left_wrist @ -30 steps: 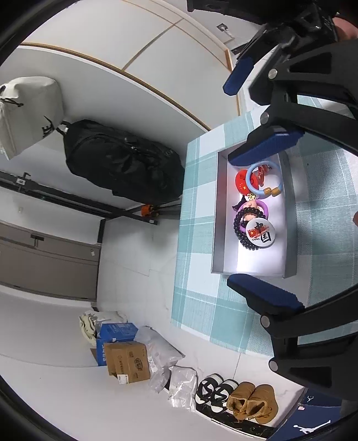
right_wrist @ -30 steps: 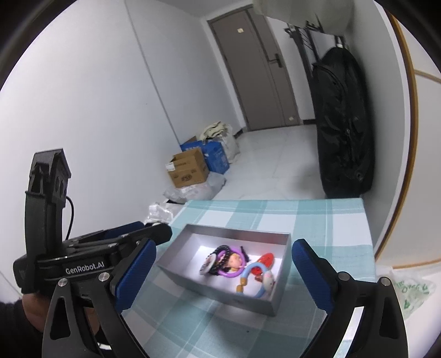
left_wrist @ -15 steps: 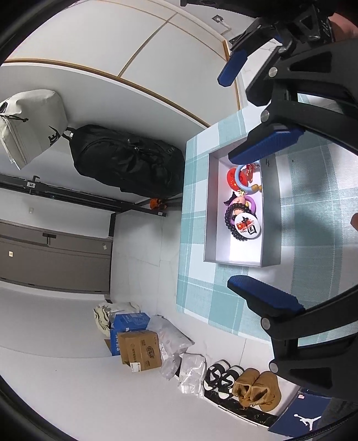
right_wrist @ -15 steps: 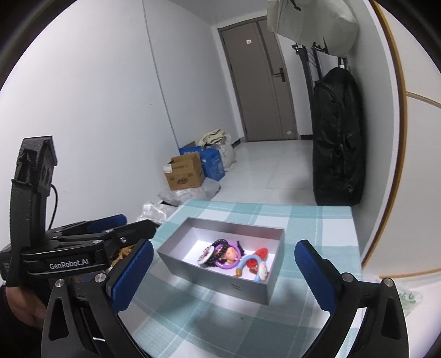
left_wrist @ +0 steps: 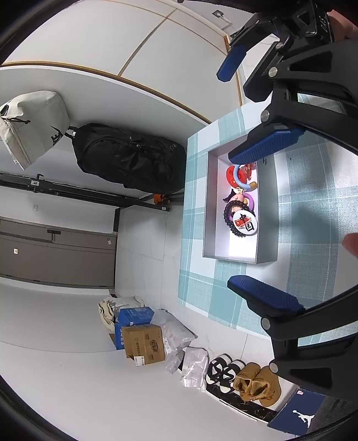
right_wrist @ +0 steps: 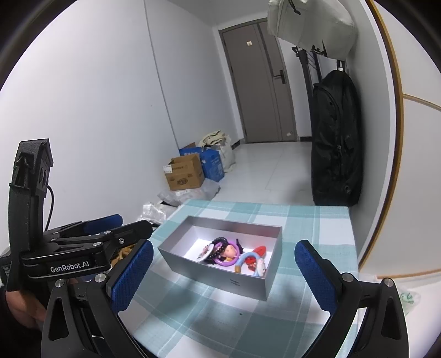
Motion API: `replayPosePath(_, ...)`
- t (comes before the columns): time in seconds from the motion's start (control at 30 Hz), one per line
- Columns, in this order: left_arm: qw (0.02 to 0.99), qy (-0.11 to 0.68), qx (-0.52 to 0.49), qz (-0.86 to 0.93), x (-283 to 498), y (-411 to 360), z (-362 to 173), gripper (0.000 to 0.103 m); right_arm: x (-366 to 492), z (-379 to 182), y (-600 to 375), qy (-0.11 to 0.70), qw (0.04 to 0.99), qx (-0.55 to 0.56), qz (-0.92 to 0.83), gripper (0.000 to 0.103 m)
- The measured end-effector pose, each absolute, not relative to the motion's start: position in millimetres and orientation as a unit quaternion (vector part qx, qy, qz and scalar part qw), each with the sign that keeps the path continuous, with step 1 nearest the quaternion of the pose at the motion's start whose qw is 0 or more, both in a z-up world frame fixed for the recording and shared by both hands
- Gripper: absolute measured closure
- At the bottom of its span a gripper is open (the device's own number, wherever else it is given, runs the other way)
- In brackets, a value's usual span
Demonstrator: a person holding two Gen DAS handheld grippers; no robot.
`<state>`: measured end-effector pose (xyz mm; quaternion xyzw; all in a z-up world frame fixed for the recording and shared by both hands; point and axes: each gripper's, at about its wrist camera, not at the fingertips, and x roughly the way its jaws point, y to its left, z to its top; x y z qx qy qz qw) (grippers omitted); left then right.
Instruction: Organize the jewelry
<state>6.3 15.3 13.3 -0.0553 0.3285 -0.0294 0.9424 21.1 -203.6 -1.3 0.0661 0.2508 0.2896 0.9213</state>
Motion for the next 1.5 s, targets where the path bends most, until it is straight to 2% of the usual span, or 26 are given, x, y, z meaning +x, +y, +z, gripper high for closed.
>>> replayPosePath(1.5,0.941,0.333,-0.060,-0.035,6.2,14.7,12.2,0.024,21.7,-3.2,-203.7,0.259,0.920,0.063,0.288,0.000)
